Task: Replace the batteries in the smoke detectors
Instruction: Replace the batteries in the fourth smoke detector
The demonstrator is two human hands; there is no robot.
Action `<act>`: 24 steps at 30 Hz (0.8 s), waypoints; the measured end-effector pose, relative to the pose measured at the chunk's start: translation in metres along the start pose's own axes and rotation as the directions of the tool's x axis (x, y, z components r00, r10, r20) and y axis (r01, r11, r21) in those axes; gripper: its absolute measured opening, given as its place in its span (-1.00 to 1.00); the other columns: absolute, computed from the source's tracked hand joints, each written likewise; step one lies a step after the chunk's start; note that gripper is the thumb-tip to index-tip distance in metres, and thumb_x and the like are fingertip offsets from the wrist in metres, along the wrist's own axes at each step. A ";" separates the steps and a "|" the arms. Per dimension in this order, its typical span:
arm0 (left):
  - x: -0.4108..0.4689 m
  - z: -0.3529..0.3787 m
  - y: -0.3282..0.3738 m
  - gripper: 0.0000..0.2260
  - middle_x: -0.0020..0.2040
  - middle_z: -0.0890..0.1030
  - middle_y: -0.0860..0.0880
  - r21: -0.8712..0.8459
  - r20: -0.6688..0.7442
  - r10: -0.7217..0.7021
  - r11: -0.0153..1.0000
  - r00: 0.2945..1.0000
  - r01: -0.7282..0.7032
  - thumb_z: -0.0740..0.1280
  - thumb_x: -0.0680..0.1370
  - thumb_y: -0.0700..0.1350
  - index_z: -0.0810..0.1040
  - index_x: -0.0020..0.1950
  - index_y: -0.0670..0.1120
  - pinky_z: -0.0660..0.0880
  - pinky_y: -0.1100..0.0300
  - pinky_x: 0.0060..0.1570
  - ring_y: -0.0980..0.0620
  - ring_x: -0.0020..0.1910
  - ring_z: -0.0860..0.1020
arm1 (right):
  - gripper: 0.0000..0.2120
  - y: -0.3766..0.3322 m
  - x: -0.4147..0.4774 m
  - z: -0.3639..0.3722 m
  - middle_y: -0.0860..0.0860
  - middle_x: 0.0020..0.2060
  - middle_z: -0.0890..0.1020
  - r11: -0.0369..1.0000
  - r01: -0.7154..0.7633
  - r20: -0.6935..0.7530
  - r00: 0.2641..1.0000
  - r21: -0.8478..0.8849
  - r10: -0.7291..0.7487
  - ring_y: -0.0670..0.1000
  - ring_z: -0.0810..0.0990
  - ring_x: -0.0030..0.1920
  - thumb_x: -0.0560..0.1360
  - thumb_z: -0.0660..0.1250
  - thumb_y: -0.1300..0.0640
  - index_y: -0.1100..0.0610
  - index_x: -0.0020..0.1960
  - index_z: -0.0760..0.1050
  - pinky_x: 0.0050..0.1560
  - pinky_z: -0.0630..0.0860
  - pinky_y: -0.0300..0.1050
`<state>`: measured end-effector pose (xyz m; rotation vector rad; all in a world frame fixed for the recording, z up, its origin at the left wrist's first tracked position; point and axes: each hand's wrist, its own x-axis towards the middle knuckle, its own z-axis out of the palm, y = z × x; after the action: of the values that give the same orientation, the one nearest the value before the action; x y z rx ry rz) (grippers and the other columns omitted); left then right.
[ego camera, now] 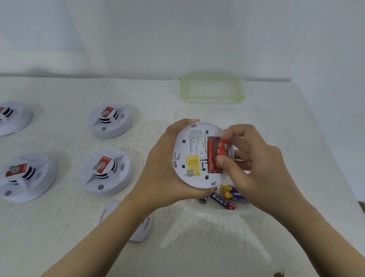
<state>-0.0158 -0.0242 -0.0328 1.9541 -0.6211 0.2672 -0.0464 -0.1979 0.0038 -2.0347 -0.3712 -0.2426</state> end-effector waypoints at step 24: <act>0.009 -0.008 -0.010 -0.16 0.21 0.49 0.18 -0.020 0.068 0.000 1.000 0.998 0.001 0.61 0.15 0.03 0.30 0.34 0.06 0.47 0.38 0.08 0.15 0.20 0.51 | -0.39 0.021 -0.016 -0.022 0.02 0.31 0.49 0.769 0.138 0.074 0.990 -0.625 -0.117 0.03 0.53 0.23 0.47 0.15 -0.17 0.10 0.43 0.31 0.13 0.40 -0.16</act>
<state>-0.0024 -0.0167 -0.0327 1.9506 -0.6651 0.1948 -0.0541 -0.2287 -0.0080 -2.6841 -0.4963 -0.4707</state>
